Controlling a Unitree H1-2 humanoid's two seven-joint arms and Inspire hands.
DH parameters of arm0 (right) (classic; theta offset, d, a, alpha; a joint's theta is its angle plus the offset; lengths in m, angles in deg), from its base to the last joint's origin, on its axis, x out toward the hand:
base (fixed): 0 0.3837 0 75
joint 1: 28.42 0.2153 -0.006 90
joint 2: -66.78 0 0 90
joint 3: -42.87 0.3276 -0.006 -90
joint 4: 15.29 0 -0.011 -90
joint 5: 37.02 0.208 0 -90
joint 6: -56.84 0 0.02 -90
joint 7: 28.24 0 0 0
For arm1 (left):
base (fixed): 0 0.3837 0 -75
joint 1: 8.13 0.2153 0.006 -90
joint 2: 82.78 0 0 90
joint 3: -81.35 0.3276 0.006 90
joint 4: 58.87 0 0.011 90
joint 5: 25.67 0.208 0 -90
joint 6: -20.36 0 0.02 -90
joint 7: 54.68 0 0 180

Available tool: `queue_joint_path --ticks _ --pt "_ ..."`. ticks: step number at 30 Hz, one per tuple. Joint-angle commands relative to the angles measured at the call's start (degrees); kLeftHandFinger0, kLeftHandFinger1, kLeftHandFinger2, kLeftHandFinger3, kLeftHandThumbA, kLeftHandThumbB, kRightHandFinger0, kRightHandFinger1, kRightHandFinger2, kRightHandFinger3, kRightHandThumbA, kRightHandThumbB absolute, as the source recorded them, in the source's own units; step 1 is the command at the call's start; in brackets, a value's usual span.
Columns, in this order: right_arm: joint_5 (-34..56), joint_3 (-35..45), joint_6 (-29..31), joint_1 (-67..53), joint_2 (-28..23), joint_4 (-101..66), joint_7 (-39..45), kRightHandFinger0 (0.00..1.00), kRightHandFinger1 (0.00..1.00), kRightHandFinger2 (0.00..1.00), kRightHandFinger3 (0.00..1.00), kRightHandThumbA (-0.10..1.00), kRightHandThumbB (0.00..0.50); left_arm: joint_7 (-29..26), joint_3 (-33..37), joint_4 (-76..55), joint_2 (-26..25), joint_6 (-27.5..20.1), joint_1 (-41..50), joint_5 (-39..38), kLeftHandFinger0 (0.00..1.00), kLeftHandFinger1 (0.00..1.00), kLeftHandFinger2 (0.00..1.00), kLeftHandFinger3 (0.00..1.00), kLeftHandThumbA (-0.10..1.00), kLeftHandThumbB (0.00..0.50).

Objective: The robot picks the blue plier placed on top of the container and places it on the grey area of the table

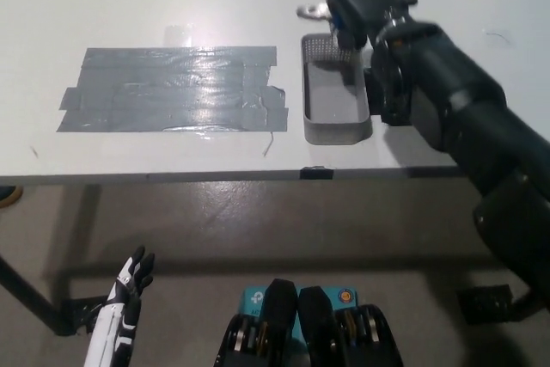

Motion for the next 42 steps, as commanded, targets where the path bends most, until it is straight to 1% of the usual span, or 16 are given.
queue_joint_path --ticks 1,5,10,12,13,17,19,21,23,27,28,29,30,32,37,42 --pt "-1.43 0.23 2.31 5.51 0.52 -1.87 -3.52 0.0 0.07 0.41 0.3 -0.1 0.275 0.09 -0.06 -1.27 -0.67 -1.23 0.23 -1.14 1.0 1.0 1.0 1.0 1.0 0.13" --pt "-1.28 0.76 2.26 5.59 1.69 -1.68 -3.42 0.0 0.14 0.54 0.33 -0.1 0.261 -0.06 0.06 -1.24 -0.71 -1.48 0.16 -0.59 1.0 1.0 1.0 1.0 1.0 0.11" --pt "-3.69 -1.37 1.41 5.19 4.93 -0.87 -5.73 0.0 0.1 0.53 0.34 -0.1 0.285 -0.31 0.06 -0.92 -0.63 -2.11 0.47 -0.54 1.0 1.0 1.0 1.0 1.0 0.106" --pt "-2.47 -0.39 1.03 4.69 6.96 -0.17 -4.61 0.03 0.19 0.64 0.41 -0.1 0.278 -0.4 0.18 -1.08 -0.5 -2.04 0.56 -0.16 1.0 1.0 1.0 1.0 1.0 0.118" --pt "-2.02 0.15 1.71 4.23 7.91 -0.07 -5.65 0.0 0.13 0.53 0.43 -0.1 0.306 -0.45 0.26 -1.33 -0.46 -1.83 0.44 0.22 1.0 1.0 1.0 1.0 1.0 0.119" --pt "-0.89 1.47 1.14 3.58 11.59 1.2 -4.74 0.0 0.05 0.4 0.42 -0.1 0.326 -0.41 0.41 -1.71 -0.38 -1.77 0.36 0.35 1.0 1.0 1.0 1.0 1.0 0.123" --pt "-0.35 2.57 0.76 3.7 13.47 1.77 -4.06 0.0 0.0 0.24 0.42 -0.03 0.316 -0.37 0.4 -1.62 -0.13 -1.48 -0.41 -0.27 1.0 1.0 1.0 1.0 1.0 0.118" --pt "-0.85 2.54 0.33 3.45 14.97 2.31 -4.57 0.0 0.03 0.27 0.36 -0.1 0.317 -0.36 0.55 -1.46 -0.02 -1.61 -0.68 -0.22 1.0 1.0 1.0 1.0 1.0 0.12" --pt "-0.73 2.85 -0.14 2.76 16.65 2.71 -4.81 0.0 0.0 0.25 0.46 -0.1 0.373 -0.34 0.84 -1.54 0.1 -1.86 -0.46 0.12 1.0 1.0 1.0 1.0 1.0 0.122" --pt "-0.11 3.9 0.53 1.64 18.13 2.85 -5.14 0.0 0.04 0.22 0.5 -0.1 0.332 0.11 1.25 -3.35 0.39 0.95 0.44 -0.16 1.0 1.0 1.0 1.0 1.0 0.163" --pt "-0.54 3.6 0.46 1.17 18.64 3.09 -5.44 0.11 0.15 0.28 0.5 -0.1 0.333 0.13 1.37 -3.5 0.41 0.58 0.62 -0.19 1.0 1.0 1.0 1.0 1.0 0.155" --pt "-0.51 3.75 0.44 0.89 18.99 3.19 -5.28 0.11 0.14 0.26 0.47 -0.1 0.335 0.12 1.46 -3.68 0.45 0.74 0.67 -0.03 1.0 1.0 1.0 1.0 1.0 0.152" --pt "-0.58 3.79 0.47 0.42 19.27 3.3 -5.75 0.02 0.03 0.13 0.42 -0.1 0.332 -0.07 1.51 -3.16 0.41 -0.43 0.44 0.16 1.0 1.0 1.0 1.0 1.0 0.142" --pt "-0.9 3.66 0.23 0.09 19.47 3.49 -5.66 0.0 0.0 0.06 0.41 -0.1 0.323 -0.26 1.61 -3.3 0.51 -0.22 0.25 0.64 1.0 1.0 1.0 1.0 1.0 0.141" --pt "-0.25 4.51 0.79 -1.54 18.82 3.84 -5.13 0.0 0.03 0.1 0.46 -0.1 0.323 -0.41 1.8 -3.02 0.37 -1.02 -0.02 1.3 1.0 1.0 1.0 1.0 1.0 0.146" --pt "-0.18 4.99 0.5 -2.53 17.49 3.94 -4.9 0.0 0.05 0.14 0.38 -0.1 0.294 -0.05 2.07 -3.07 0.2 -0.91 -0.25 0.79 1.0 1.0 1.0 1.0 1.0 0.144"
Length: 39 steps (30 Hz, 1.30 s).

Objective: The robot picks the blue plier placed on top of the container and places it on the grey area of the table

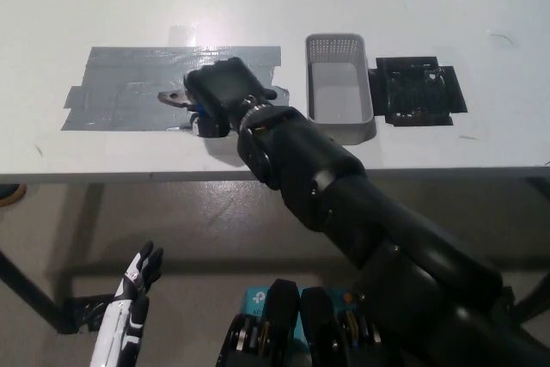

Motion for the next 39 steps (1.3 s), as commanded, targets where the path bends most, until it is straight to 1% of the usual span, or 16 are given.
queue_joint_path --ticks 1,2,3,4,5,6,7,10,13,18,24,26,30,33,36,39 --pt "1.64 1.57 -0.27 2.48 -0.74 -0.61 -2.48 0.0 0.04 0.14 0.37 -0.1 0.289 -0.04 0.56 -1.34 -0.1 -1.26 -0.37 0.25 1.0 1.0 1.0 1.0 1.0 0.144" --pt "1.83 2.03 -0.59 2.54 -1.08 -0.56 -3.13 0.0 0.04 0.15 0.36 -0.1 0.255 0.05 0.52 -1.11 -0.26 -0.98 -1.04 0.14 1.0 1.0 1.0 1.0 1.0 0.145" --pt "3.72 4.04 -1.91 2.41 -0.93 -0.44 -1.23 0.17 0.28 0.57 0.81 0.19 0.232 0.02 0.68 -1.17 -0.17 -1.08 -0.72 0.29 1.0 1.0 1.0 1.0 1.0 0.138" --pt "6.08 6.5 -2.61 2.67 -0.9 -0.32 3.04 0.67 0.84 1.0 1.0 0.47 0.343 -0.1 0.81 -0.83 -0.12 -1.76 -0.79 0.46 1.0 1.0 1.0 1.0 1.0 0.124" --pt "6.5 6.98 -3.17 3.15 -0.94 -0.08 8.28 1.0 1.0 1.0 1.0 0.64 0.423 -0.12 0.93 -0.46 -0.14 -2.31 -0.72 0.46 1.0 1.0 1.0 1.0 1.0 0.124" --pt "6.35 7.44 -3.27 3.16 -0.96 -0.1 9.13 1.0 1.0 1.0 1.0 0.67 0.475 -0.11 0.96 -0.5 -0.26 -2.24 -0.7 0.52 1.0 1.0 1.0 1.0 1.0 0.125" --pt "6.14 7.57 -3.15 3.14 -1.06 -0.22 9.55 1.0 1.0 1.0 1.0 0.69 0.498 -0.08 1.03 -0.87 -0.35 -1.64 -0.61 0.85 1.0 1.0 1.0 1.0 1.0 0.128" --pt "5.61 7.64 -2.69 2.86 -1.46 -0.54 9.63 1.0 1.0 1.0 1.0 0.81 0.5 0.02 1.23 -1.11 -0.54 -1.22 -0.51 1.11 1.0 1.0 1.0 1.0 1.0 0.126" --pt "5.41 7.46 -2.02 3.04 -1.68 -0.72 8.43 1.0 1.0 1.0 1.0 0.83 0.499 -0.11 1.19 -0.67 -0.49 -1.85 -0.91 0.66 1.0 1.0 1.0 1.0 1.0 0.12" --pt "4.42 6.43 -2.06 3.91 -2.12 -1.13 7.14 1.0 1.0 1.0 1.0 0.92 0.5 -0.24 1.25 -0.56 -0.67 -2.04 -0.58 1.25 1.0 1.0 1.0 1.0 1.0 0.128" --pt "6.25 8.17 -0.9 5.7 -3.01 -1.86 6.88 1.0 1.0 1.0 1.0 0.91 0.5 -0.14 1.22 -0.81 -0.79 -2.35 -0.7 0.96 1.0 1.0 1.0 1.0 1.0 0.113" --pt "6.58 8.66 0.05 6.36 -3.48 -2.33 5.67 1.0 1.0 1.0 1.0 0.96 0.5 -0.19 1.21 -1.16 -0.75 -1.68 -0.24 1.25 1.0 1.0 1.0 1.0 1.0 0.123" --pt "8.83 11.35 2.84 8.18 -5.01 -4.45 5.18 1.0 1.0 1.0 1.0 1.0 0.499 0.02 1.56 -2.02 -0.54 -0.72 0.93 1.32 1.0 1.0 1.0 1.0 1.0 0.14" --pt "11.27 14.78 5.13 11.43 -6.3 -6.35 5.59 1.0 1.0 1.0 1.0 1.0 0.483 -0.25 1.26 -1.56 -0.64 -1.22 0.37 1.14 1.0 1.0 1.0 1.0 1.0 0.141" --pt "13.2 17.98 6.75 13.72 -8.14 -8.73 5.83 1.0 1.0 1.0 1.0 1.0 0.496 -0.55 1.2 -1.25 -0.5 -1.83 0.61 1.36 1.0 1.0 1.0 1.0 1.0 0.134" --pt "14.05 20.26 8.78 14.8 -10.88 -12.87 6.02 1.0 1.0 1.0 1.0 0.97 0.474 -0.47 0.99 -1.0 -0.69 -1.96 0.52 0.91 1.0 1.0 1.0 1.0 1.0 0.146"
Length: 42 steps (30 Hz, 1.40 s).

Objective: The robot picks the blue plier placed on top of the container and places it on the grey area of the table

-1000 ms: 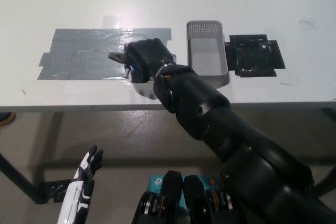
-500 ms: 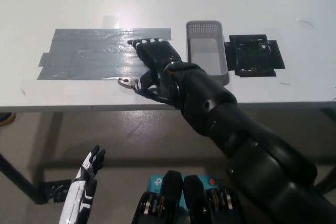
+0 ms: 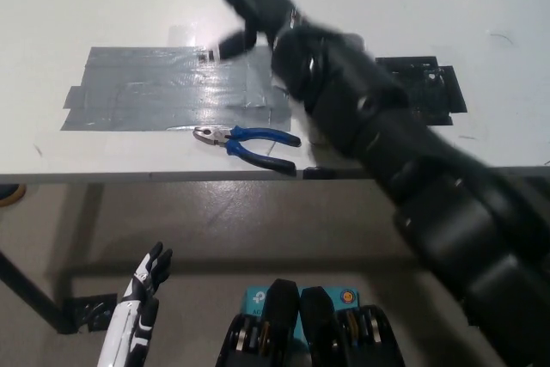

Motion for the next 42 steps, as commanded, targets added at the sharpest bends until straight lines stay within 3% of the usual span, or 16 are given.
queue_joint_path --ticks 1,6,10,12,15,19,23,27,30,34,38,42 --pt "4.12 2.97 5.39 5.47 -3.25 -6.46 -0.41 1.0 1.0 1.0 1.0 0.98 0.478 -0.58 -0.26 -0.81 -0.3 -1.81 0.5 0.13 1.0 1.0 1.0 1.0 1.0 0.153" --pt "8.23 6.97 5.16 0.25 -10.53 -27.07 7.13 1.0 1.0 1.0 1.0 0.94 0.44 -0.83 -0.62 -0.22 -0.2 -1.39 -1.08 0.1 1.0 1.0 1.0 1.0 1.0 0.164" --pt "11.46 8.45 -3.4 -9.4 -17.61 -55.36 16.59 1.0 1.0 1.0 1.0 0.99 0.433 -0.63 -0.73 -0.33 -0.18 -0.84 -1.46 -0.65 1.0 1.0 1.0 1.0 1.0 0.146" --pt "15.48 9.98 -7.52 -14.11 -22.38 -70.75 21.43 1.0 1.0 1.0 1.0 0.97 0.41 -0.59 -1.09 -0.03 -0.43 -0.39 -3.38 -1.02 1.0 1.0 1.0 1.0 1.0 0.162" --pt "18.71 11.83 -11.45 -18.7 -27.91 -84.46 24.85 1.0 1.0 1.0 1.0 0.98 0.423 -0.98 -1.4 1.01 -0.37 -0.22 -6.09 -0.75 1.0 1.0 1.0 1.0 1.0 0.183" --pt "23.33 15.57 -16.66 -26.65 -34.65 -100.18 26.55 1.0 1.0 1.0 1.0 1.0 0.417 -0.73 -1.45 0.93 -0.45 1.77 -8.82 -0.67 1.0 1.0 1.0 1.0 1.0 0.175" --pt "32.2 21.49 -18.94 -40.31 -39.29 -113.17 22.51 1.0 1.0 1.0 1.0 0.97 0.424 -0.65 -1.8 0.72 -0.87 2.97 -10.35 -0.65 1.0 1.0 1.0 1.0 1.0 0.154" --pt "37.18 23.22 -17.16 -48.15 -40.95 -116.77 19.42 1.0 1.0 1.0 1.0 0.93 0.402 -0.78 -1.97 1.6 -0.91 2.73 -10.99 -0.99 1.0 1.0 1.0 1.0 1.0 0.15" --pt "37.91 25.59 -16.38 -54.23 -41.46 -118.07 17.08 1.0 1.0 1.0 1.0 0.93 0.405 -0.86 -2.11 1.88 -0.8 3.52 -12.0 -1.19 1.0 1.0 1.0 1.0 1.0 0.16" --pt "40.08 27.29 -14.78 -60.66 -41.5 -118.5 14.65 1.0 1.0 1.0 1.0 0.93 0.411 -0.93 -1.8 1.7 -0.6 3.39 -10.71 -0.66 1.0 1.0 1.0 1.0 1.0 0.137" --pt "40.29 24.12 -13.38 -66.69 -36.82 -117.88 12.8 1.0 1.0 1.0 1.0 0.93 0.418 -1.02 -1.86 2.24 -0.58 2.71 -10.21 -0.98 1.0 1.0 1.0 1.0 1.0 0.149" --pt "32.49 18.47 -8.65 -73.03 -28.5 -112.55 11.45 1.0 1.0 1.0 1.0 1.0 0.399 -1.22 -2.1 3.37 -0.52 1.78 -11.14 -1.59 1.0 1.0 1.0 1.0 1.0 0.14"
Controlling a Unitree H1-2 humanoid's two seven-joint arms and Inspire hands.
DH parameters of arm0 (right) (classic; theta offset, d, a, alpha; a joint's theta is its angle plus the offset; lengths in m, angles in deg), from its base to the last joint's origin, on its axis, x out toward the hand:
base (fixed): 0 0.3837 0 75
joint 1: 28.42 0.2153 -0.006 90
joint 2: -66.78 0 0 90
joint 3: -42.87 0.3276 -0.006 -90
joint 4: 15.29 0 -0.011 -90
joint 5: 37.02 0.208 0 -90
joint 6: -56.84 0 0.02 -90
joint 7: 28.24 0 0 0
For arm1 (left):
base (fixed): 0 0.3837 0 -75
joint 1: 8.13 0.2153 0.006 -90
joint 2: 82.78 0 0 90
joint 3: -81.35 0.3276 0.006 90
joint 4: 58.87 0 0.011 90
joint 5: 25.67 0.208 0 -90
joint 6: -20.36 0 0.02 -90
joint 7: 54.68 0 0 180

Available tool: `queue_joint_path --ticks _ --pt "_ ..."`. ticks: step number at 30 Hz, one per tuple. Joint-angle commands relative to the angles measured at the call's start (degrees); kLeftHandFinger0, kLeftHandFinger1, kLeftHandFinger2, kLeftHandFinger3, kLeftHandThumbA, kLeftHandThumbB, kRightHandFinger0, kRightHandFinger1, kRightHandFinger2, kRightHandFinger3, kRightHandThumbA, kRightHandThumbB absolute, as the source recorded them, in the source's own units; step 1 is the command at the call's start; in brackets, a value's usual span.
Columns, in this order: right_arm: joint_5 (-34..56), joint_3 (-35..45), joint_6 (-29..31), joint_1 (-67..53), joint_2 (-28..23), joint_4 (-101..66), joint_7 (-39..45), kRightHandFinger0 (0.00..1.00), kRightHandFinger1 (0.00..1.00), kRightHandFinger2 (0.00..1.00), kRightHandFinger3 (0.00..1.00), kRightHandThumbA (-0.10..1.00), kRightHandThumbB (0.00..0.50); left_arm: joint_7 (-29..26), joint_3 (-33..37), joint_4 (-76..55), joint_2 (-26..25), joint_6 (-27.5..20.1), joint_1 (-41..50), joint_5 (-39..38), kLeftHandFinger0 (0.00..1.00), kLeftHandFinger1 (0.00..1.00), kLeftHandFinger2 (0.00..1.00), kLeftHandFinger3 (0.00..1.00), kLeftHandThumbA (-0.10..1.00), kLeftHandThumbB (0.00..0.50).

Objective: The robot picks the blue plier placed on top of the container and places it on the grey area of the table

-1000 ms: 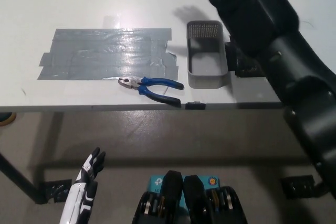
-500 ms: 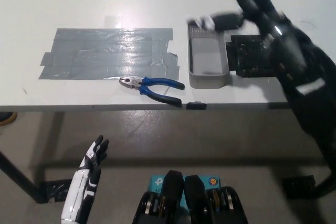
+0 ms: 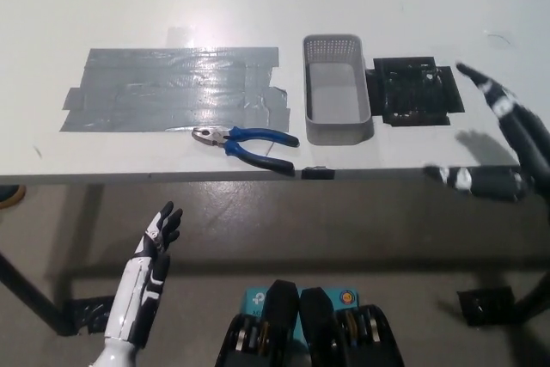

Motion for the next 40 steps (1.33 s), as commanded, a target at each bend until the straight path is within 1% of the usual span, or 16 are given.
queue_joint_path --ticks 1,5,6,7,8,9,11,13,16,18,22,24,26,28,35,40 --pt "15.07 3.05 0.77 -9.28 2.79 -26.7 0.1 1.0 1.0 1.0 1.0 1.0 0.388 -1.26 -2.1 -0.1 -0.57 0.03 -3.42 -1.59 1.0 1.0 1.0 1.0 1.0 0.139" --pt "8.28 0.78 9.08 -13.66 11.19 -16.08 -5.05 1.0 1.0 1.0 1.0 0.92 0.325 -1.04 -2.31 -0.96 -0.76 0.95 -2.99 -1.47 1.0 1.0 1.0 1.0 1.0 0.147" --pt "4.61 -0.84 11.72 -14.8 12.85 -12.58 -6.0 1.0 1.0 1.0 1.0 0.93 0.314 -0.89 -2.49 -1.05 -0.91 0.96 -2.9 -1.62 1.0 1.0 1.0 1.0 1.0 0.168" --pt "2.17 -2.18 13.02 -15.7 13.76 -10.7 -5.69 1.0 1.0 1.0 1.0 0.95 0.324 -0.77 -2.84 -1.37 -0.96 1.38 -2.68 -1.86 1.0 1.0 1.0 1.0 1.0 0.184" --pt "-0.24 -3.84 13.69 -17.27 14.41 -9.33 -5.18 1.0 1.0 1.0 1.0 0.94 0.342 -0.61 -3.05 -1.7 -0.96 1.67 -2.33 -2.1 1.0 1.0 1.0 1.0 1.0 0.177" --pt "1.03 -4.57 16.13 -18.57 15.46 -7.04 -4.68 1.0 1.0 1.0 1.0 0.92 0.329 -0.4 -3.24 -1.79 -1.18 1.51 -1.93 -2.33 1.0 1.0 1.0 1.0 1.0 0.169" --pt "5.57 -4.23 17.86 -21.21 18.47 -3.6 -4.82 1.0 1.0 1.0 1.0 0.97 0.332 0.02 -3.49 -1.94 -1.56 0.92 -0.91 -2.66 1.0 1.0 1.0 1.0 1.0 0.147" --pt "9.65 -2.27 18.07 -23.09 20.89 -1.66 -5.35 1.0 1.0 1.0 1.0 1.0 0.323 0.22 -3.14 -1.75 -1.18 0.17 0.07 -3.0 1.0 1.0 1.0 1.0 1.0 0.149" --pt "14.64 0.55 18.9 -22.49 23.48 3.59 -4.75 1.0 1.0 1.0 1.0 1.0 0.284 0.09 -2.91 -1.42 -0.9 0.08 0.19 -2.83 1.0 1.0 1.0 1.0 1.0 0.177" --pt "17.41 1.54 18.58 -22.32 25.37 5.6 -3.92 1.0 1.0 1.0 1.0 1.0 0.232 -0.02 -2.96 -1.2 -1.16 -0.55 0.63 -2.53 1.0 1.0 1.0 1.0 1.0 0.181" --pt "16.69 2.0 18.14 -22.88 26.4 5.53 -3.14 1.0 1.0 1.0 1.0 1.0 0.279 0.16 -2.85 -2.21 -1.48 0.55 1.78 -2.09 1.0 1.0 1.0 1.0 1.0 0.179" --pt "16.01 2.04 18.69 -23.2 26.56 5.8 -3.23 1.0 1.0 1.0 1.0 1.0 0.278 0.19 -2.66 -2.71 -1.48 0.73 2.28 -1.78 1.0 1.0 1.0 1.0 1.0 0.171" --pt "16.13 2.05 18.94 -23.23 26.47 6.45 -2.99 1.0 1.0 1.0 1.0 1.0 0.256 0.44 -2.44 -2.78 -1.43 0.82 2.32 -2.08 1.0 1.0 1.0 1.0 1.0 0.155" --pt "16.06 1.86 18.55 -23.88 26.42 6.48 -2.85 1.0 1.0 1.0 1.0 1.0 0.267 0.49 -2.19 -3.01 -1.46 0.77 2.69 -1.69 1.0 1.0 1.0 1.0 1.0 0.145" --pt "16.16 2.42 18.18 -24.1 25.66 5.86 -2.75 1.0 1.0 1.0 1.0 1.0 0.247 0.97 -1.07 -2.41 -1.85 1.54 2.5 -0.7 1.0 1.0 1.0 1.0 1.0 0.158" --pt "16.38 2.17 17.31 -23.98 25.28 5.33 -2.11 1.0 1.0 1.0 1.0 1.0 0.267 0.85 -0.65 -2.08 -1.88 0.88 2.95 -0.91 1.0 1.0 1.0 1.0 1.0 0.159"
